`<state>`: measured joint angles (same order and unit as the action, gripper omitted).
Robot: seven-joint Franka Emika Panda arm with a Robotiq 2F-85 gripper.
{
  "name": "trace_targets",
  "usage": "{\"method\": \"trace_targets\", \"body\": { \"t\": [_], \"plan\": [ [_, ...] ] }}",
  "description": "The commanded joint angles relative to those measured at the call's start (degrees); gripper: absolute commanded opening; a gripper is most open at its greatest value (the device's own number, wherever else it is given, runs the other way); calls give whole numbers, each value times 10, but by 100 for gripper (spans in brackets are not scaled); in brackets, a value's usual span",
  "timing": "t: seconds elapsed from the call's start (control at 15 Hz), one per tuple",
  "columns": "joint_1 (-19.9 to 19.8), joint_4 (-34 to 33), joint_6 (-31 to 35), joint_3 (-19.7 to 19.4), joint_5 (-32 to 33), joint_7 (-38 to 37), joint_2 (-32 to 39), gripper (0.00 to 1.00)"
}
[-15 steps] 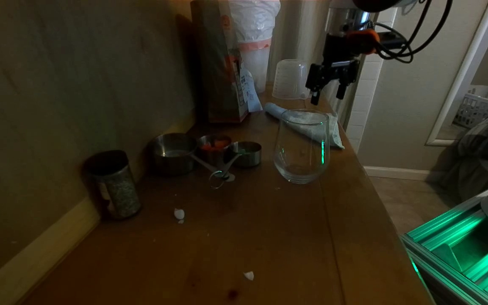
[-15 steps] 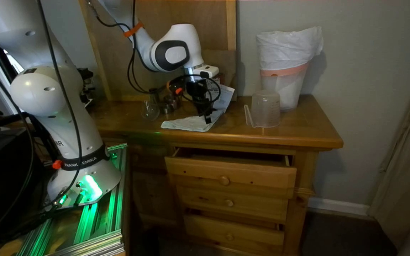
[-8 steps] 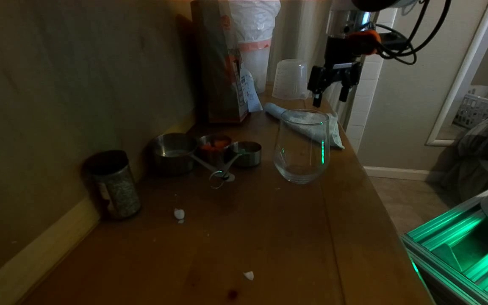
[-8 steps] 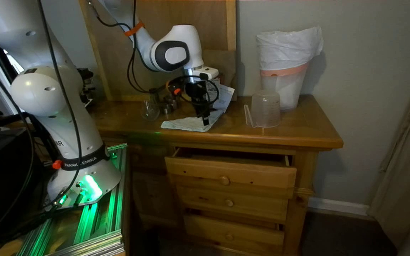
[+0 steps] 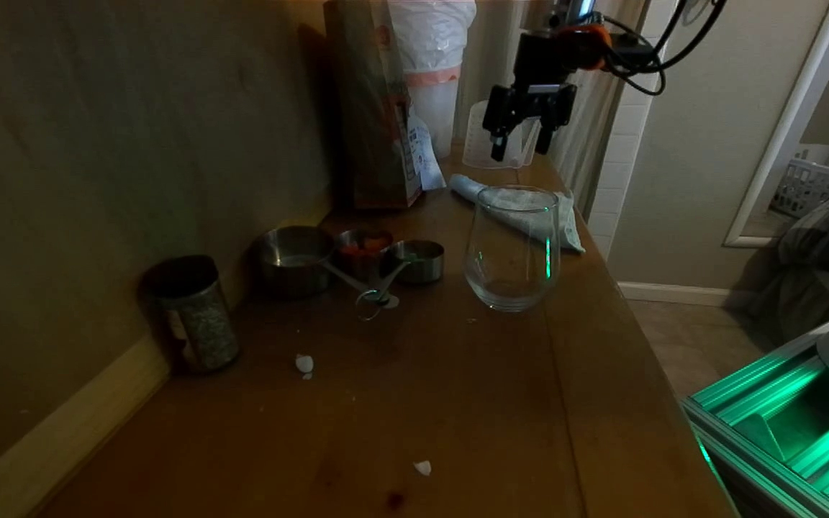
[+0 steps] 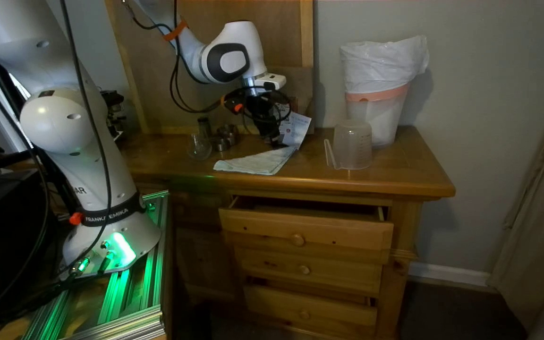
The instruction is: Fold the towel into a triangle twice.
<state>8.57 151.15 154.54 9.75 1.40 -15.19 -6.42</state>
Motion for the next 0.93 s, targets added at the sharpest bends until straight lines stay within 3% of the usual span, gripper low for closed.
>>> {"method": "trace_targets", "body": {
  "t": [0.0,0.67,0.73,0.8,0.87],
  "plan": [
    [12,-57,2,7,-26,24,45,100],
    [19,-158,30,5,-8,41,170,100],
    [20,-163,33,2,-5,42,178,91],
    [20,-168,36,1,-6,46,185,75],
    [20,-171,39,-1,-6,46,191,68]
  ]
}}
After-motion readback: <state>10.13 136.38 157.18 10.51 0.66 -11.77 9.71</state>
